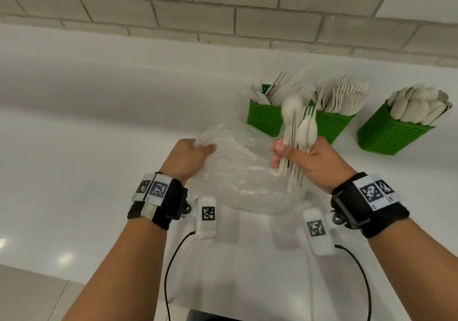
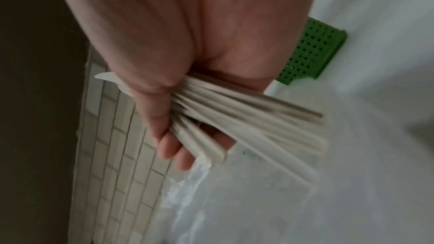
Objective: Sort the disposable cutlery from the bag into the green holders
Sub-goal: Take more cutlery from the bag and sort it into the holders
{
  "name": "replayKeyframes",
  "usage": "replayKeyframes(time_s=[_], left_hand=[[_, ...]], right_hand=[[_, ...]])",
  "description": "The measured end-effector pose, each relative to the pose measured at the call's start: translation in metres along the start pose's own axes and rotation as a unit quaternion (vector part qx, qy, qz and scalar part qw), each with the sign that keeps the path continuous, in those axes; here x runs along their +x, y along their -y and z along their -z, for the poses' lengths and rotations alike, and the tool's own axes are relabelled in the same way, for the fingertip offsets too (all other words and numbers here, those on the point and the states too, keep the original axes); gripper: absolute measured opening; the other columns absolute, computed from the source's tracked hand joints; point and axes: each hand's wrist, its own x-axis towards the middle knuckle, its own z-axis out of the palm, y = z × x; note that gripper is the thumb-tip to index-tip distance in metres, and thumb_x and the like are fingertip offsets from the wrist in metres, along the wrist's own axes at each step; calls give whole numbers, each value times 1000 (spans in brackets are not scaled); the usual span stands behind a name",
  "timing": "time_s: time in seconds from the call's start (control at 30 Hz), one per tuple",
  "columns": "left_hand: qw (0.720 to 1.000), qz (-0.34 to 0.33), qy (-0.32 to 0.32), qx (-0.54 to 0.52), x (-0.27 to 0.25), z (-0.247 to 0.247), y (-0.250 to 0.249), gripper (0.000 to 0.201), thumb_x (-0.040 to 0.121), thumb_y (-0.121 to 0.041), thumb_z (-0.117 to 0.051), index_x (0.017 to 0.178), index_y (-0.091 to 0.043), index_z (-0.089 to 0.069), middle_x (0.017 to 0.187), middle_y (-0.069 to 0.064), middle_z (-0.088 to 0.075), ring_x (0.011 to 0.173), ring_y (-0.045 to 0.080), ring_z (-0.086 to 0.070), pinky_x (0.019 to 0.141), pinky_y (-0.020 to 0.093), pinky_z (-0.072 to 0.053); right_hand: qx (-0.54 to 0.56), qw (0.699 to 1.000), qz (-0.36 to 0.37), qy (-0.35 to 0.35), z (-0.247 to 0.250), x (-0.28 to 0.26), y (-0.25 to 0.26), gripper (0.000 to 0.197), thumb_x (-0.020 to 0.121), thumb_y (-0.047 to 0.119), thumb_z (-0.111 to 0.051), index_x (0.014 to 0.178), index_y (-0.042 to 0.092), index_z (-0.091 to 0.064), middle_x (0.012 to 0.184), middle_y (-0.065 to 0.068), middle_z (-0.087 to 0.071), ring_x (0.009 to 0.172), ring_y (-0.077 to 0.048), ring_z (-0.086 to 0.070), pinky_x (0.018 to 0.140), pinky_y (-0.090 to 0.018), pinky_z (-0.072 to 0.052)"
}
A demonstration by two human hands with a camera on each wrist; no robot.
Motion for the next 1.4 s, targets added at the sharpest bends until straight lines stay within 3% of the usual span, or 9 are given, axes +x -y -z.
replayKeyframes(time_s=[0.17, 0.27, 0.43, 0.63, 0.83, 0.97, 1.1, 1.27, 1.4], left_hand=[[958, -229, -161, 64, -23, 5, -27, 67, 77, -35, -72, 136, -20, -44, 133, 2, -46, 121, 19, -48, 104, 38, -41], [932, -341, -54, -114, -51, -10, -59, 76, 67, -39, -78, 132, -20, -44, 128, 1, -53, 113, 13, -57, 97, 30, -47], [929, -330, 141, -93, -72, -54, -71, 117, 51, -41, -90, 147, -29, -24, 139, -8, -44, 127, 5, -49, 104, 27, -44], [944, -101, 221, 221, -52, -58, -52, 98, 67, -50, -84, 145, -31, -29, 136, -4, -48, 119, 13, -50, 101, 31, -45], [932, -329, 85, 126, -74, -83, -89, 91, 65, -57, -79, 141, -28, -38, 135, -14, -47, 121, 0, -47, 95, 18, -38], [917, -319, 238, -16, -86, -152, -110, 85, 64, -36, -89, 135, -20, -44, 127, -10, -59, 117, 0, -56, 98, 24, -46], [917, -330, 224, -32, -85, -195, -98, 56, 69, -40, -82, 114, -14, -60, 106, -1, -71, 102, 11, -67, 91, 35, -55], [917, -309, 248, -43, -72, -213, -78, 48, 75, -42, -77, 110, -10, -65, 102, 7, -72, 97, 14, -68, 89, 35, -56], [928, -273, 251, -47, -68, -227, -64, 48, 84, -42, -71, 117, -9, -65, 106, 3, -72, 100, 8, -66, 91, 26, -53]], right_hand=[[-8, 990, 67, -125, -10, -8, -2, 4, 87, 8, -69, 83, 8, -69, 76, -1, -68, 74, -10, -64, 72, -23, -53], [-25, 993, -8, -113, -24, -11, -16, 12, 79, 9, -78, 76, 16, -69, 70, 10, -67, 66, 0, -61, 64, -20, -49], [96, 971, 98, -196, -28, -10, 11, 8, 80, 22, -75, 77, 19, -68, 69, 2, -67, 67, -15, -63, 64, -30, -52], [248, 908, 175, -288, 22, -25, 49, 7, 85, 21, -68, 79, 18, -66, 61, 1, -61, 59, -18, -59, 64, -34, -51], [113, 928, 135, -328, 52, -45, 21, 14, 86, -1, -67, 79, 11, -65, 69, 5, -66, 64, -16, -63, 66, -29, -53], [69, 959, 55, -271, 46, -54, 0, 13, 86, -10, -63, 86, 2, -64, 68, 8, -66, 64, 2, -64, 62, -15, -51], [-97, 972, -2, -212, 53, -66, -17, 31, 92, 0, -57, 74, 25, -58, 73, 11, -59, 64, 15, -57, 61, -9, -44], [-326, 937, -66, -110, 74, -69, -33, 17, 85, 20, -60, 100, 12, -64, 96, -8, -59, 94, -24, -58, 81, -40, -51], [-295, 950, -67, -74, 79, -76, -33, 19, 88, 14, -62, 106, 10, -68, 101, -13, -70, 95, -28, -65, 83, -41, -53]])
